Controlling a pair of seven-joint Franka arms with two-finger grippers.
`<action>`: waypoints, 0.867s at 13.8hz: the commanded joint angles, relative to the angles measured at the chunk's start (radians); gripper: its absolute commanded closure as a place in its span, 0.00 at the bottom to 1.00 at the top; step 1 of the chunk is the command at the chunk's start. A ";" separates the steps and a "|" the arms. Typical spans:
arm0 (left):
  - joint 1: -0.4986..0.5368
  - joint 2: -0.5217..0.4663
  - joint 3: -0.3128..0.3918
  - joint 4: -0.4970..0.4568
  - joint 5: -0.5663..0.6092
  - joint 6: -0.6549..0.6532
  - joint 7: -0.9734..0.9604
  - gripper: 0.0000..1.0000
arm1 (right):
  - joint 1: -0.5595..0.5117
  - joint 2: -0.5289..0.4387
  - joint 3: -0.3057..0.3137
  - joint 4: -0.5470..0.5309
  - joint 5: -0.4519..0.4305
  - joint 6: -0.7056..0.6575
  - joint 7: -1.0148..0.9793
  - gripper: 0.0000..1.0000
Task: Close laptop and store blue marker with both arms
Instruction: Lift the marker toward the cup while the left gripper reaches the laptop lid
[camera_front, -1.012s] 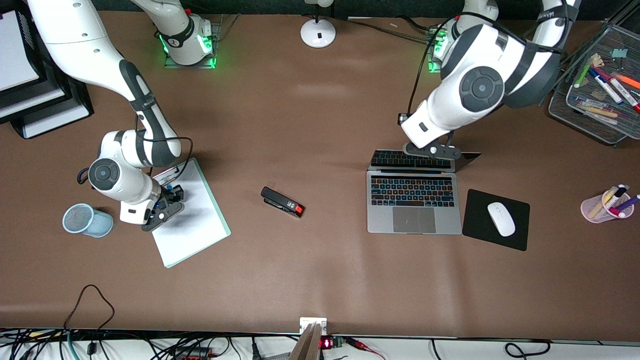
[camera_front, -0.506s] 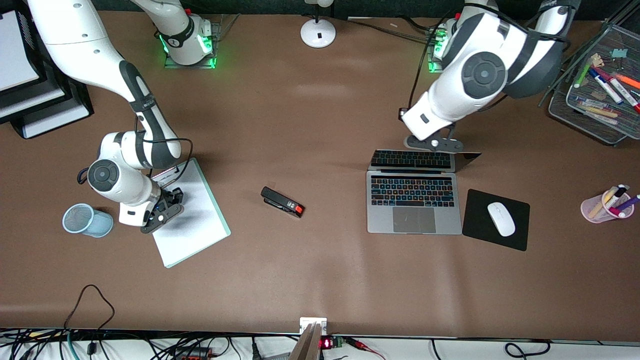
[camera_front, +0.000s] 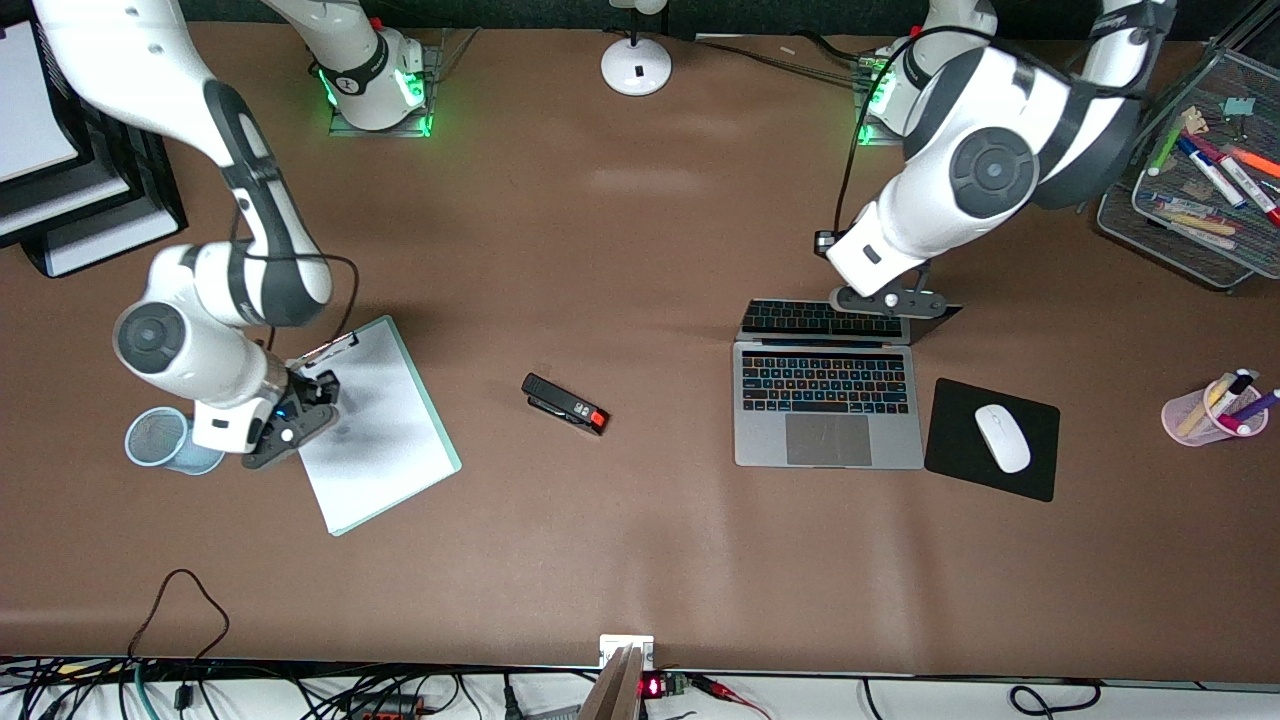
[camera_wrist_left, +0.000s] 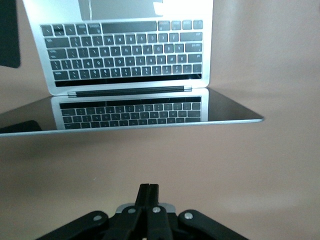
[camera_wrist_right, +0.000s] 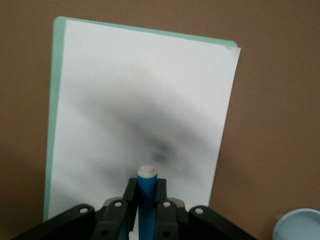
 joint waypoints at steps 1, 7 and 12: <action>0.012 -0.056 -0.003 -0.127 -0.005 0.088 0.004 1.00 | -0.017 -0.100 0.003 -0.013 0.004 -0.076 -0.108 1.00; 0.016 -0.060 0.007 -0.284 0.024 0.421 -0.004 1.00 | -0.089 -0.179 -0.005 -0.002 0.072 -0.087 -0.384 1.00; 0.059 0.006 0.007 -0.229 0.271 0.530 -0.076 1.00 | -0.194 -0.165 -0.005 0.039 0.325 -0.088 -0.765 1.00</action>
